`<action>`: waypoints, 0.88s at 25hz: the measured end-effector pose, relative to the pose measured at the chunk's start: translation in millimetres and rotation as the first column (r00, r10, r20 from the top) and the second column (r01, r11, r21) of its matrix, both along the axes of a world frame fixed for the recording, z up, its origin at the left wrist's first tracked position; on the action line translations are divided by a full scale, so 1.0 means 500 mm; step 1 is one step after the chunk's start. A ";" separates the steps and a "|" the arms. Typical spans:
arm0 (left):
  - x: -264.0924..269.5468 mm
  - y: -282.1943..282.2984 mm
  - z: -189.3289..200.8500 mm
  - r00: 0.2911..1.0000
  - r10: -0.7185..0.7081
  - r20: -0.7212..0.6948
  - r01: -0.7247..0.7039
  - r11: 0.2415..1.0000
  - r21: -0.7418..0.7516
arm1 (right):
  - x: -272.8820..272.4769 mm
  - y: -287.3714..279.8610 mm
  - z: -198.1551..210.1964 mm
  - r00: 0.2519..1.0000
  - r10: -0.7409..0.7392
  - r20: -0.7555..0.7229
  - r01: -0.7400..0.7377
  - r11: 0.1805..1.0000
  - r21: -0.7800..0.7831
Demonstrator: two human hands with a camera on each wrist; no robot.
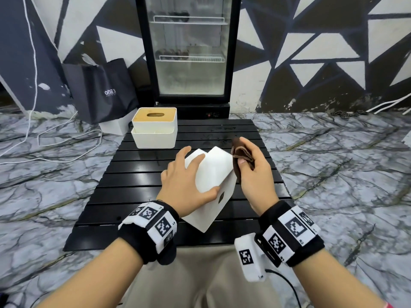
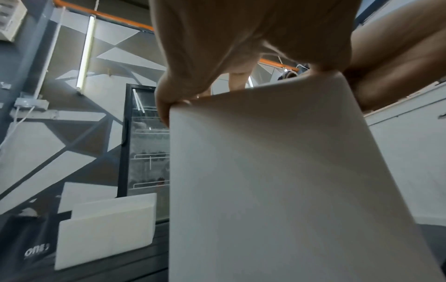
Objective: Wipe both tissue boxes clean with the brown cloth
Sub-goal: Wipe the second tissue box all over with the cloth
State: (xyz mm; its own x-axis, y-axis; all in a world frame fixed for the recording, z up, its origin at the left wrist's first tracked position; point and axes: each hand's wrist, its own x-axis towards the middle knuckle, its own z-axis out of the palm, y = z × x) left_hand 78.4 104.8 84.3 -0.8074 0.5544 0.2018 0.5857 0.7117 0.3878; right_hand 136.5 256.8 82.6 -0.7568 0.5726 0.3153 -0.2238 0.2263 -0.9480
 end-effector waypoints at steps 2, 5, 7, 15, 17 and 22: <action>-0.004 -0.005 -0.002 1.000 0.015 -0.025 -0.016 0.999 -0.041 | -0.005 0.004 0.002 0.996 0.038 0.079 -0.050 0.987 0.154; -0.004 -0.008 -0.006 0.998 0.040 -0.057 -0.046 0.994 -0.103 | -0.016 -0.002 0.010 0.977 0.102 0.187 -0.168 0.909 0.381; -0.008 -0.013 -0.009 0.998 0.054 -0.021 -0.056 0.996 -0.075 | -0.021 -0.012 0.011 0.962 0.115 0.248 -0.231 0.828 0.511; -0.017 -0.019 -0.023 1.000 0.008 -0.029 -0.006 0.999 0.053 | -0.042 -0.014 0.004 0.935 0.178 0.307 -0.335 0.726 0.601; -0.019 -0.020 -0.022 1.000 0.008 -0.019 -0.008 1.000 0.015 | -0.057 0.003 0.005 0.946 0.099 0.310 -0.283 0.719 0.635; -0.017 -0.015 -0.022 0.999 0.012 -0.031 -0.011 0.999 0.047 | -0.047 -0.022 -0.018 0.969 0.112 0.222 -0.237 0.686 0.688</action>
